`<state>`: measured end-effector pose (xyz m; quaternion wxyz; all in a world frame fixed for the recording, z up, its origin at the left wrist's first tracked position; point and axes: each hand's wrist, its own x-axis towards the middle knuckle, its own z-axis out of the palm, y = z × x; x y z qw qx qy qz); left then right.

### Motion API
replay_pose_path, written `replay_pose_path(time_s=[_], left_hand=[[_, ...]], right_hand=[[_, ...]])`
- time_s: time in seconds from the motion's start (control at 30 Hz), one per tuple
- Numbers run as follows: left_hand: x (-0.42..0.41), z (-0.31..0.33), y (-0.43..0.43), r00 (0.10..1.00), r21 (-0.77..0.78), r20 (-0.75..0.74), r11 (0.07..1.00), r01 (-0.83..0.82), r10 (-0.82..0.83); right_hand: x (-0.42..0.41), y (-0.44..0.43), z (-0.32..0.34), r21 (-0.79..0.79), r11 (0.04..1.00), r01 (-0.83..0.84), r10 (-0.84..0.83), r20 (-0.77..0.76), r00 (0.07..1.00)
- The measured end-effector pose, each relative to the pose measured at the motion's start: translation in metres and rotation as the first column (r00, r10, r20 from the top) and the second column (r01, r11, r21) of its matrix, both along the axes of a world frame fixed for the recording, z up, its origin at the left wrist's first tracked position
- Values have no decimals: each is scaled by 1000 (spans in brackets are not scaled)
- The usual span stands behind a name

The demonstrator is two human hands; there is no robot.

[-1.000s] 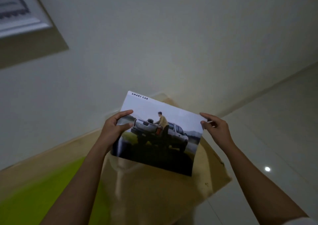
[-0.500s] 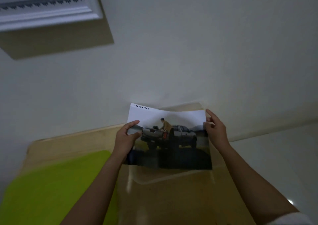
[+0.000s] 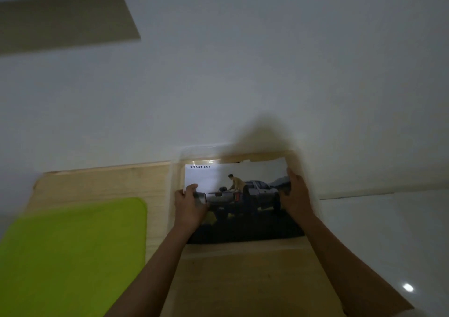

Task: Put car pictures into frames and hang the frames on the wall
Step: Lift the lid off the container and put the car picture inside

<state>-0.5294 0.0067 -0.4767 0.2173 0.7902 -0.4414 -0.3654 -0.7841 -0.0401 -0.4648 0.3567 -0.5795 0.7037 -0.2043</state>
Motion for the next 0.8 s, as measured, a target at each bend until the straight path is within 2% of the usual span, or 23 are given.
replay_pose_path(time_s=[0.1,0.27,0.53,0.63,0.73,0.8], left_hand=[[-5,-4,5,994,-24,111,1000,9,-7],[-8,-5,10,941,-46,326,993,106,-86],[-6,-17,17,878,-20,431,971,239,-207],[-8,-6,14,881,-79,399,948,310,-255],[-8,19,9,942,-173,214,939,297,-258],[2,38,6,958,-206,165,942,264,-233]], right_hand=[[2,2,0,-24,1000,18,-16,63,998],[3,3,-16,-7,1000,-24,24,14,1000],[6,11,-19,61,991,-117,124,-125,984],[7,13,-13,73,990,-122,131,-136,982],[16,11,4,59,992,-110,118,-160,980],[32,10,22,34,986,-164,168,-191,967]])
